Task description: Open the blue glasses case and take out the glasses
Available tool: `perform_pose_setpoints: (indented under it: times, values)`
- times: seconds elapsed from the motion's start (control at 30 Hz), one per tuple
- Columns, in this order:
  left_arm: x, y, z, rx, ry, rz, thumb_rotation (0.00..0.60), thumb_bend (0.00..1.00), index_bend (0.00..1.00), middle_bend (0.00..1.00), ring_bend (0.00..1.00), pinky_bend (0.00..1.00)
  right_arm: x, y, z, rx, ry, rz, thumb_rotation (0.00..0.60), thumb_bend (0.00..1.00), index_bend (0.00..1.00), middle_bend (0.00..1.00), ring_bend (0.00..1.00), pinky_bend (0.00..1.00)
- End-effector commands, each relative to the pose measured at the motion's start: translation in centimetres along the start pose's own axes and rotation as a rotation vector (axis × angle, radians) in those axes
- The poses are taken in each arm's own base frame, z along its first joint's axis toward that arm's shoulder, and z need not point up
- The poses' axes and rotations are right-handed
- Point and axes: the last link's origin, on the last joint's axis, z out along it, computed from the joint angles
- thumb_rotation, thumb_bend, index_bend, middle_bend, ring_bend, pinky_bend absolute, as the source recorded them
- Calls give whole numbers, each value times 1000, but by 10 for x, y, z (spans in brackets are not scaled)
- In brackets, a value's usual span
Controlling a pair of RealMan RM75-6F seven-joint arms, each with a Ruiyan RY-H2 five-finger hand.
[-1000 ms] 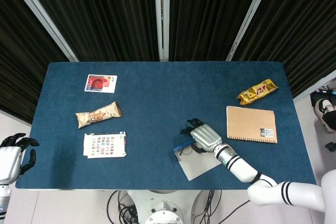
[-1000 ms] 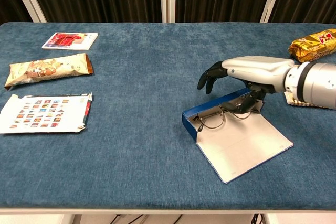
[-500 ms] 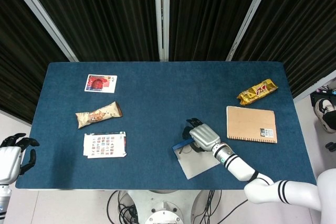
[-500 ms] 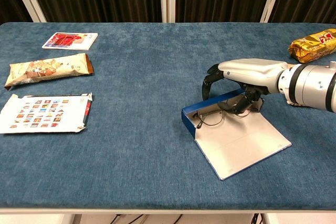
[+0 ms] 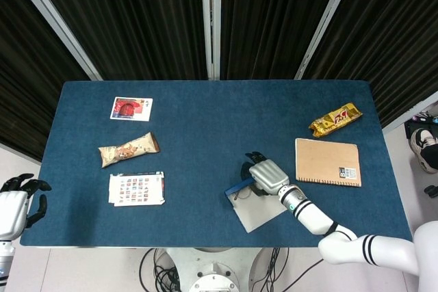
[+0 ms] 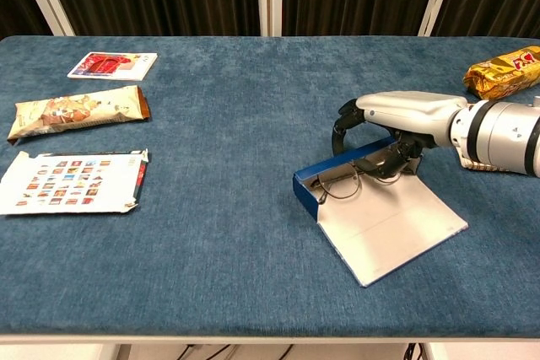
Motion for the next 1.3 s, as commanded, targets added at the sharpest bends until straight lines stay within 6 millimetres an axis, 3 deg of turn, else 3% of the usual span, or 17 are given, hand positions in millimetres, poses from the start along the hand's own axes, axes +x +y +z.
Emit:
perform_pose_setpoints:
  times: [0.03,0.23,0.53,0.77,1.17,1.3]
  values:
    - [0,0,0,0,0,-1,600,567,452,437,212,242,1,-1,2,2,5,-3,600,477,532,268,0,0]
    - [0,0,0,-1,0,-1,600,568,452,437,212,242,7,-6,9,4,42,19,600,477,599,282,0,0]
    - [0,0,0,-1,-1,-2,600,568,452,437,211,242,30,-14,44,-49,243,32,600,477,625,286,0,0]
    - [0,0,0,-2,-1,-7,600,568,452,437,212,242,27,-22,67,-97,383,-17,600,469,625,285,0,0]
    - [0,-1,0,-4,-1,-10,600,567,452,437,212,242,30,-27,94,-120,463,0,600,461,627,286,0,0]
    - [0,-1,0,-4,-1,-10,600,567,451,437,212,242,29,-26,103,-127,413,16,600,461,627,285,0,0]
